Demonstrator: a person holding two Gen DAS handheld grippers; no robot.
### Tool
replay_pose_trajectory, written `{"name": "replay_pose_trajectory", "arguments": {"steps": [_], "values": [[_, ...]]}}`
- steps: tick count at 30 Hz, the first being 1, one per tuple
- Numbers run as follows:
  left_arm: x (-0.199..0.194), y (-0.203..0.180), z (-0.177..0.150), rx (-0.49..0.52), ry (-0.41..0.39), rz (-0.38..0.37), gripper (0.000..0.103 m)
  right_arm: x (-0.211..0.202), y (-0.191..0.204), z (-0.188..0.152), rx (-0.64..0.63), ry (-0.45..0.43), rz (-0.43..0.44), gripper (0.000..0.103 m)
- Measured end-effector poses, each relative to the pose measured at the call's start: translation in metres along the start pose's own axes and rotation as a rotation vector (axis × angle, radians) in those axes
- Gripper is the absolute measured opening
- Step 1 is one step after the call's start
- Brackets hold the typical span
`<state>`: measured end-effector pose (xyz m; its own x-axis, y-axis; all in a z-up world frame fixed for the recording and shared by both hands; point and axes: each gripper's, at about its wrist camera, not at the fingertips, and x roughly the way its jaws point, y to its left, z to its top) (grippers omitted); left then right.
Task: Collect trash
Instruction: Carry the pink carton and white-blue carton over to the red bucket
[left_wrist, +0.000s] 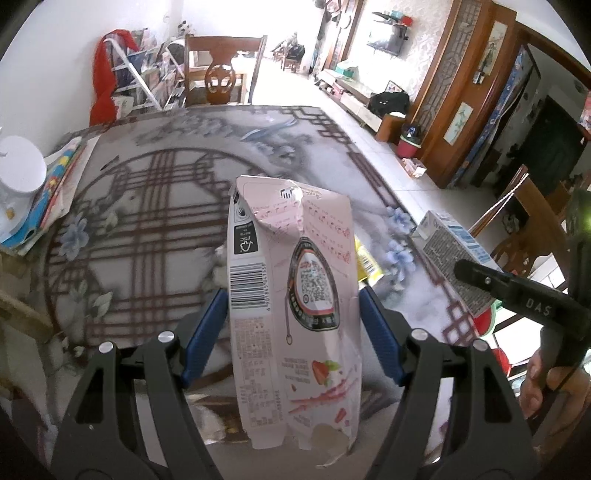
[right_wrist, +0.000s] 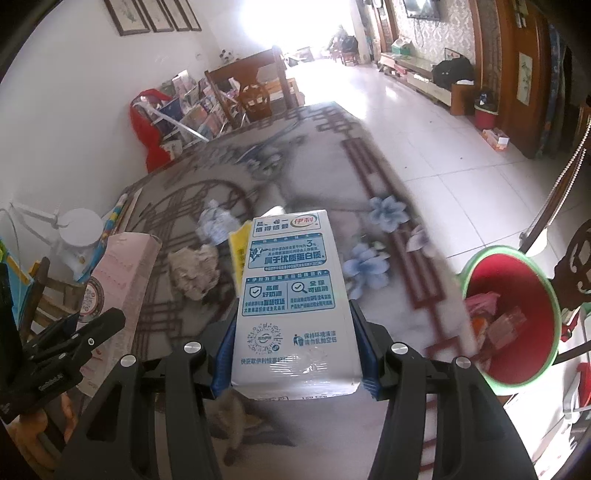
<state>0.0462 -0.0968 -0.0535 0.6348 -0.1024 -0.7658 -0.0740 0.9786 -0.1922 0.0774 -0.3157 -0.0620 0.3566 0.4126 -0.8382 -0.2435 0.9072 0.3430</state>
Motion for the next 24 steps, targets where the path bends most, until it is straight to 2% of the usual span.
{"name": "replay_pose_trajectory", "arguments": {"steps": [14,24], "values": [[0.022,-0.108,0.028,0.111,-0.030,-0.079,0.070,-0.040,-0.100,0.003,0.111,-0.055,-0.049,0.052],[0.043,-0.171,0.030,0.205,-0.001,-0.136,0.070,-0.065,-0.162,-0.009,0.222,-0.088,-0.095,0.052]]}}
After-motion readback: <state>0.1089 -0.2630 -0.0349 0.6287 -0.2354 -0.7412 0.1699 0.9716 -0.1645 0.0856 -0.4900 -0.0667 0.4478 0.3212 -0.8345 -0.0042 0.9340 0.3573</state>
